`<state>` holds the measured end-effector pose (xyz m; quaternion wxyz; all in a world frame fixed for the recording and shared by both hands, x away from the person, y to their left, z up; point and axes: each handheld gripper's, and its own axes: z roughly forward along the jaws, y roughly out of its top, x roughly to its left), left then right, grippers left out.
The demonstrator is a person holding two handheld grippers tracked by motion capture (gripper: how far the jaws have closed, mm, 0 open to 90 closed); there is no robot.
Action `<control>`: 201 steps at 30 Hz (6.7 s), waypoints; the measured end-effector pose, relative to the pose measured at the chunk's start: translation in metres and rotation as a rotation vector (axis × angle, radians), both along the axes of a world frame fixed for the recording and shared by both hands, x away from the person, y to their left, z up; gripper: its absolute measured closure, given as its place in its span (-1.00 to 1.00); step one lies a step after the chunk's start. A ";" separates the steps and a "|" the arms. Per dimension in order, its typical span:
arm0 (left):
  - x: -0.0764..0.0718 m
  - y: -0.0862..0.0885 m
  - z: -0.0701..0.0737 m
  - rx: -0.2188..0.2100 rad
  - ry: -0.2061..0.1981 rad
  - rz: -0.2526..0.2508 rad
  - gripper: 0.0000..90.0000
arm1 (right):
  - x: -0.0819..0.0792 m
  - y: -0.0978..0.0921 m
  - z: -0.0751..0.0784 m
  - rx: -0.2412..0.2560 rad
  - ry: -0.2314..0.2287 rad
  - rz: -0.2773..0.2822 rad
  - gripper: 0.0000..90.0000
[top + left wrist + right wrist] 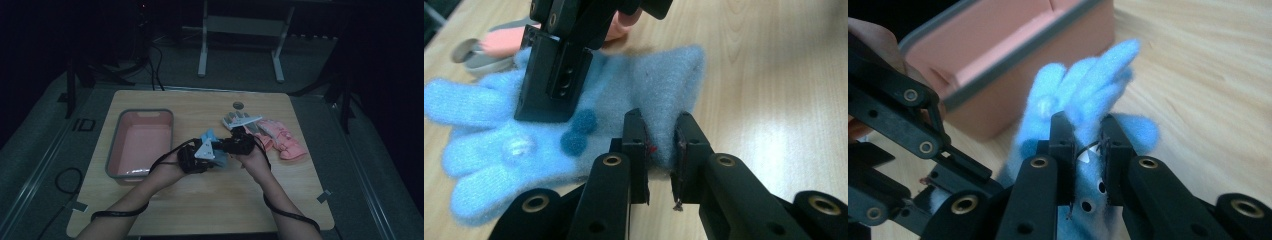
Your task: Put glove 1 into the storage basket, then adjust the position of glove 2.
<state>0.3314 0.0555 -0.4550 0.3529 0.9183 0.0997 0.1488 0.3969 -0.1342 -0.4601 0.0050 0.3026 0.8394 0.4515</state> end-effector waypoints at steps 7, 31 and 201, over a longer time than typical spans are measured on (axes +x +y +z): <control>0.006 0.025 0.015 0.001 -0.027 0.040 0.77 | 0.010 0.025 0.017 0.017 -0.017 0.022 0.79; -0.005 0.132 0.022 0.026 -0.033 0.178 0.77 | 0.025 0.144 0.027 0.024 -0.015 0.153 0.79; -0.042 -0.001 -0.100 -0.171 0.284 0.117 -0.93 | 0.105 -0.111 -0.051 -0.341 -0.044 -0.227 0.39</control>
